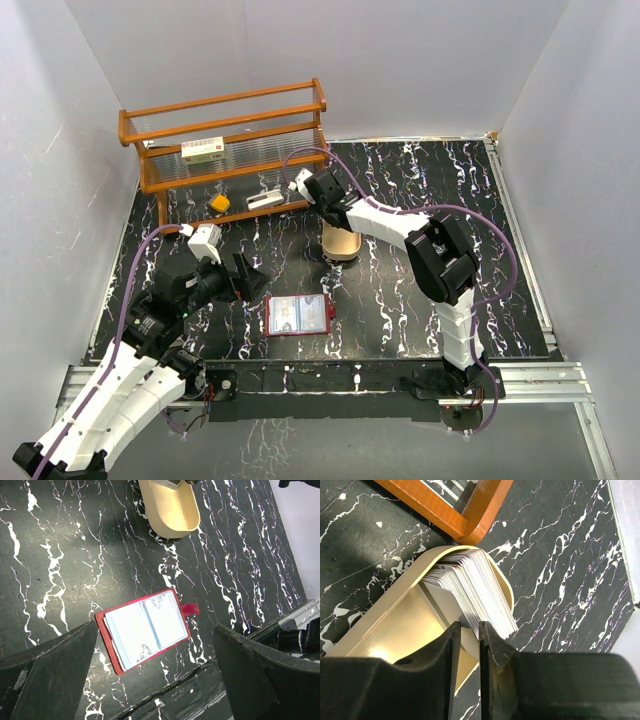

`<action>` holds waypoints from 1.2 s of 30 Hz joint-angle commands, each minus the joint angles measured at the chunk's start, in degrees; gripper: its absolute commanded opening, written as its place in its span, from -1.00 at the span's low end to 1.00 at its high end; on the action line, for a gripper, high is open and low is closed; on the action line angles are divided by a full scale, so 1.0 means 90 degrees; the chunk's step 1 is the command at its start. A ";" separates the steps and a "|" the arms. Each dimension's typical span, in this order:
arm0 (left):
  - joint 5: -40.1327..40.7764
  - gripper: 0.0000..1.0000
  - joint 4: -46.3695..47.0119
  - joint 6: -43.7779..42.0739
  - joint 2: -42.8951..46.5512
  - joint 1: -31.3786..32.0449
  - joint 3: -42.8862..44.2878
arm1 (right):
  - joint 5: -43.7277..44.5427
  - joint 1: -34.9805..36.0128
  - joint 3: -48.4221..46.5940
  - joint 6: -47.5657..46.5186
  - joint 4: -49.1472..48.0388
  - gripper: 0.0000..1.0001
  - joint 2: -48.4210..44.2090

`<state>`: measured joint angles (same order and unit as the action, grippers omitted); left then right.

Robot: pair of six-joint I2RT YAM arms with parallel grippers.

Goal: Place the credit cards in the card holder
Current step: Pick up the credit card from the storage box.

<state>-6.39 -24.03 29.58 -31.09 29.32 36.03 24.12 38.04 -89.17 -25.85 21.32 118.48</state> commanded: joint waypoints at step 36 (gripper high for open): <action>-0.0849 0.82 0.0196 0.0808 -0.0510 -0.0016 -0.0002 | -0.2058 0.0782 0.0248 0.3131 0.1326 -1.00 -0.2631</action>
<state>-7.97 -24.25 32.18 -34.87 29.32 36.03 15.22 44.29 -89.01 -9.67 35.70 103.66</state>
